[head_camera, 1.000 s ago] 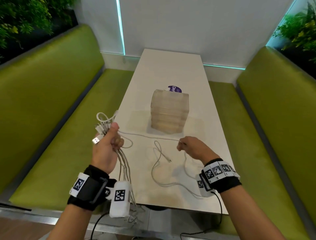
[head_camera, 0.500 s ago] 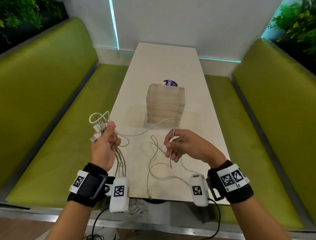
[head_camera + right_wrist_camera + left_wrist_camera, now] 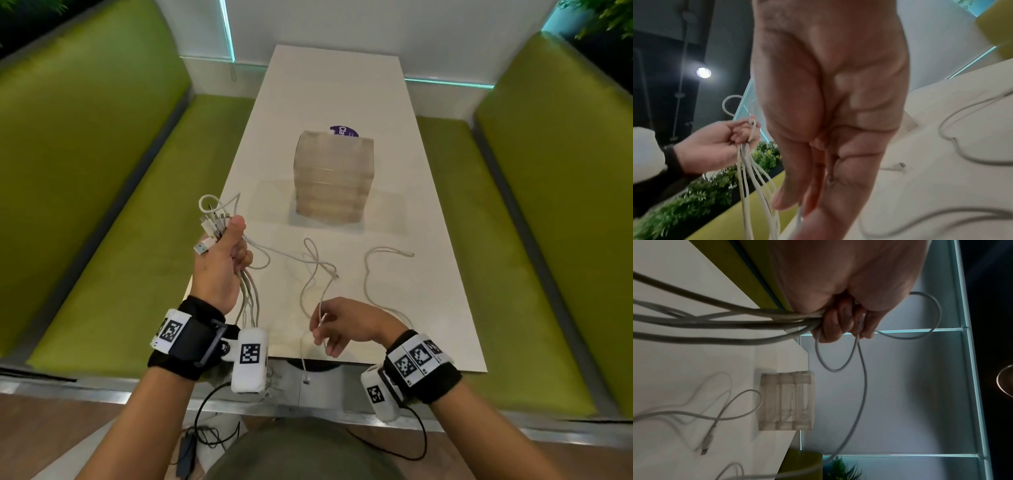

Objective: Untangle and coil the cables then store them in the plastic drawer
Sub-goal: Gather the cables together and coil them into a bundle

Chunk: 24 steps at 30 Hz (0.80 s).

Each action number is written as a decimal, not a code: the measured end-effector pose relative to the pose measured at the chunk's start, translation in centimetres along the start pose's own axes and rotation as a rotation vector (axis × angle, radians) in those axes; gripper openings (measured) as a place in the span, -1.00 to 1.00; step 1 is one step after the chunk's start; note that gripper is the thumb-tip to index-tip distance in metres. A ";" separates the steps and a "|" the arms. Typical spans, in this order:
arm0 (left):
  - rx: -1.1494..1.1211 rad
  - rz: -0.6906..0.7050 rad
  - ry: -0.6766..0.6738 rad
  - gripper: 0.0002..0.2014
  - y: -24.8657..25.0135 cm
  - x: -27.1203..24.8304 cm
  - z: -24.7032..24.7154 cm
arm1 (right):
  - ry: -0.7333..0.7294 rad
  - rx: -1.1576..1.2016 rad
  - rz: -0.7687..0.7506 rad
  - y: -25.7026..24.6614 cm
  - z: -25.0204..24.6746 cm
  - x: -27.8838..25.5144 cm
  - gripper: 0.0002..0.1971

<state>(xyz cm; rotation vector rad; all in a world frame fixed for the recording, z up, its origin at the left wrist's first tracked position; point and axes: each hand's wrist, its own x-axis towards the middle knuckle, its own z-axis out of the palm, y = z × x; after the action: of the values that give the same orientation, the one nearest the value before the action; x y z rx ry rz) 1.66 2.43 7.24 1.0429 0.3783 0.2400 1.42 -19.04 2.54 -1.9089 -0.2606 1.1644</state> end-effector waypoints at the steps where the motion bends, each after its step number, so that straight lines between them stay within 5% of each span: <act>1: 0.003 -0.016 0.002 -0.72 -0.1 -0.1 -0.1 | 0.000 -0.056 0.024 0.6 0.2 0.2 -0.94; 8: 0.117 -0.045 -0.142 -0.77 -0.8 -0.3 -0.8 | 0.178 -0.507 0.192 1.2 -3.2 -1.0 -0.36; 14: 0.312 -0.112 -0.287 -0.73 -1.5 -1.5 0.1 | 0.433 -0.113 -0.301 -2.4 -3.5 -2.9 -0.30; 20: 0.483 -0.115 -0.385 -0.83 -2.0 -2.9 1.3 | 0.236 -0.122 -0.387 -4.2 -1.1 -2.4 -0.85; 24: 0.420 -0.064 -0.269 -0.84 -1.7 -2.5 0.7 | -0.142 -0.153 -0.244 -2.8 0.6 -2.8 -0.86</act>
<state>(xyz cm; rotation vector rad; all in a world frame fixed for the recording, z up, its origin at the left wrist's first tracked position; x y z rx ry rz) -0.28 0.10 6.55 1.4537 0.2208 -0.0424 0.08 -18.61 6.29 -1.8648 -0.6575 1.1415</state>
